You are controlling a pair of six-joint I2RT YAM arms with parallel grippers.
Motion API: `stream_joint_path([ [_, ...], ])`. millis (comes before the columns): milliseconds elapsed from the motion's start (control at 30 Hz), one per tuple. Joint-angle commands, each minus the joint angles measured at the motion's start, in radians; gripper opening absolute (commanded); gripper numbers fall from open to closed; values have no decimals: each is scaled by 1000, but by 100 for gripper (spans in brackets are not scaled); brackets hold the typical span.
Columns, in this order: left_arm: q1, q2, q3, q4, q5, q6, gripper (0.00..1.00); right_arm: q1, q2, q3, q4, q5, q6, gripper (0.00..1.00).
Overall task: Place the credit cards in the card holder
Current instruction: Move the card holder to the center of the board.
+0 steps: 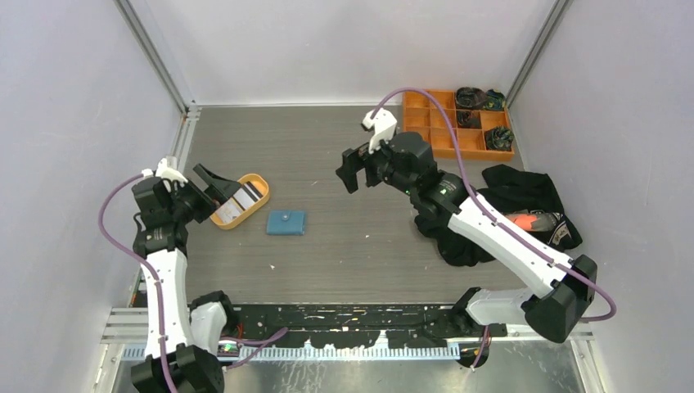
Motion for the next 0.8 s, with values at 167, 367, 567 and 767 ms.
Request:
stream_joint_path([
  [167, -55, 90, -134, 180, 137, -107, 81, -160, -75, -153, 148, -423, 9, 100],
  [367, -290, 164, -186, 225, -186, -94, 80, -190, -1, -189, 61, -677, -151, 100],
  [567, -320, 255, -217, 312, -312, -2, 81, -240, 133, -140, -55, -717, -189, 100],
  [767, -319, 398, -175, 336, -294, 43, 73, -250, 198, -90, -143, -753, -205, 99],
])
